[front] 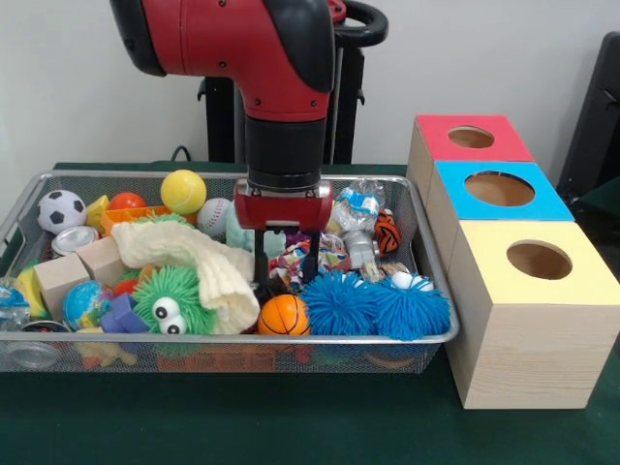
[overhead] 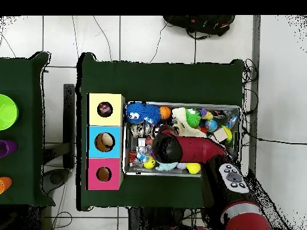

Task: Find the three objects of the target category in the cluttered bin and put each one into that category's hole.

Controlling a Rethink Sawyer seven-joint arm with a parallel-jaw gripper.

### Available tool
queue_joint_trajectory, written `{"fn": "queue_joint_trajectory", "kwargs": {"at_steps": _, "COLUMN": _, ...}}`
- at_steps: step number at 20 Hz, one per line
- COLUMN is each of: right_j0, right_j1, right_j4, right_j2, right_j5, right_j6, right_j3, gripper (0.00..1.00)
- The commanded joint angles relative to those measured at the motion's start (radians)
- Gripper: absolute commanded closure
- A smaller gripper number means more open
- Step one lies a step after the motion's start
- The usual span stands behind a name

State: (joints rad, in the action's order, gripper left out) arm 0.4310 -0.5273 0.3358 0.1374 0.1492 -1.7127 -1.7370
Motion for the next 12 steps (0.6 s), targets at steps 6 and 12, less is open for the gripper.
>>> {"fn": "queue_joint_trajectory", "kwargs": {"at_steps": 6, "right_j0": 0.036, "right_j1": 0.018, "right_j4": 0.097, "right_j2": 0.004, "right_j5": -0.069, "right_j6": -0.088, "right_j3": -0.176, "gripper": 0.00}}
{"fn": "queue_joint_trajectory", "kwargs": {"at_steps": 12, "right_j0": 0.045, "right_j1": 0.021, "right_j4": 0.095, "right_j2": 0.021, "right_j5": -0.065, "right_j6": -0.087, "right_j3": -0.158, "gripper": 1.00}}
